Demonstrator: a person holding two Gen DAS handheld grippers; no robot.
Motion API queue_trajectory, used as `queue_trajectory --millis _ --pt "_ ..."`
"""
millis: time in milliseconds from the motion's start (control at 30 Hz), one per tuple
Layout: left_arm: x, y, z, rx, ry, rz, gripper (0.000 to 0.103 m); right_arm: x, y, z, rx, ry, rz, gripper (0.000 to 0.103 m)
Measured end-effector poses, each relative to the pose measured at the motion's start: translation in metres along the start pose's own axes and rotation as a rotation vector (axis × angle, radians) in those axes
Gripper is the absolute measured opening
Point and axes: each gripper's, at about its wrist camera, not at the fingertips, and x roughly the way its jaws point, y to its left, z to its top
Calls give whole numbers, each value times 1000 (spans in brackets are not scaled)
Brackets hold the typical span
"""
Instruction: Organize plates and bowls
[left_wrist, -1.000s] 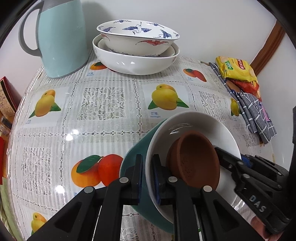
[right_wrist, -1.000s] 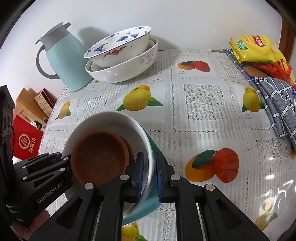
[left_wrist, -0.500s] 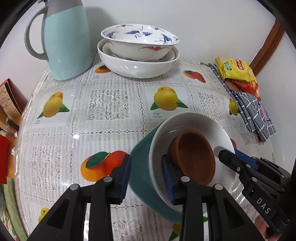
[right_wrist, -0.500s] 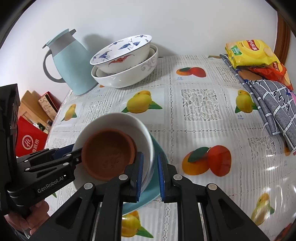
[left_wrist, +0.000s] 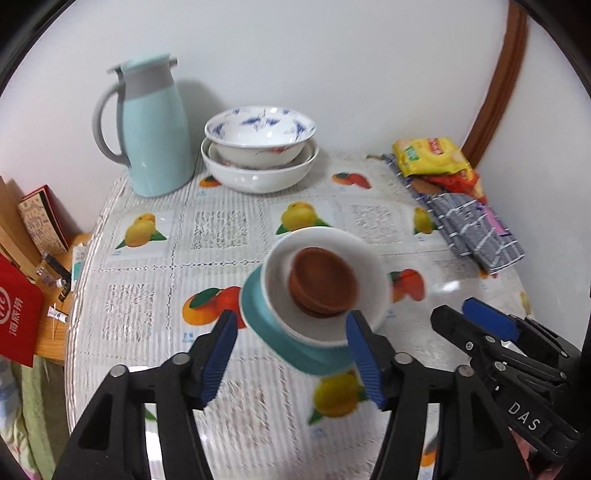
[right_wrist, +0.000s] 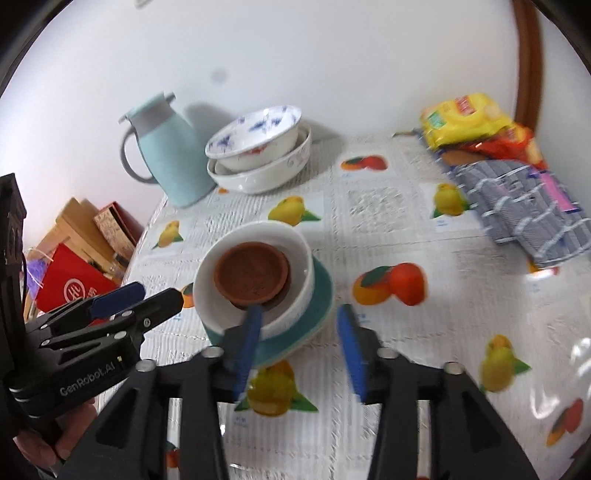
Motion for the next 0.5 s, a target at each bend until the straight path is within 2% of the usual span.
queue_trajectory --millis 67,200,333,433,467,500 --pt "-13 -7 -6 3 -19 -16 67 -21 -2 -7 -2 -37 -46 51" --pt "-39 -25 -21 10 -57 -29 67 -61 -7 -22 -22 -85 -116 55" --pt "-65 -40 -36 28 -96 -34 73 -95 -19 -37 16 -118 -110 55" --pt "-83 -52 -48 49 -131 -19 82 -113 -23 -49 23 -127 -148 56" --pt "-88 -55 -52 51 -142 -14 83 -119 -24 -53 23 -133 -160 58" --pt "-93 -57 -57 54 -152 -9 84 -124 -26 -58 24 -137 -170 67"
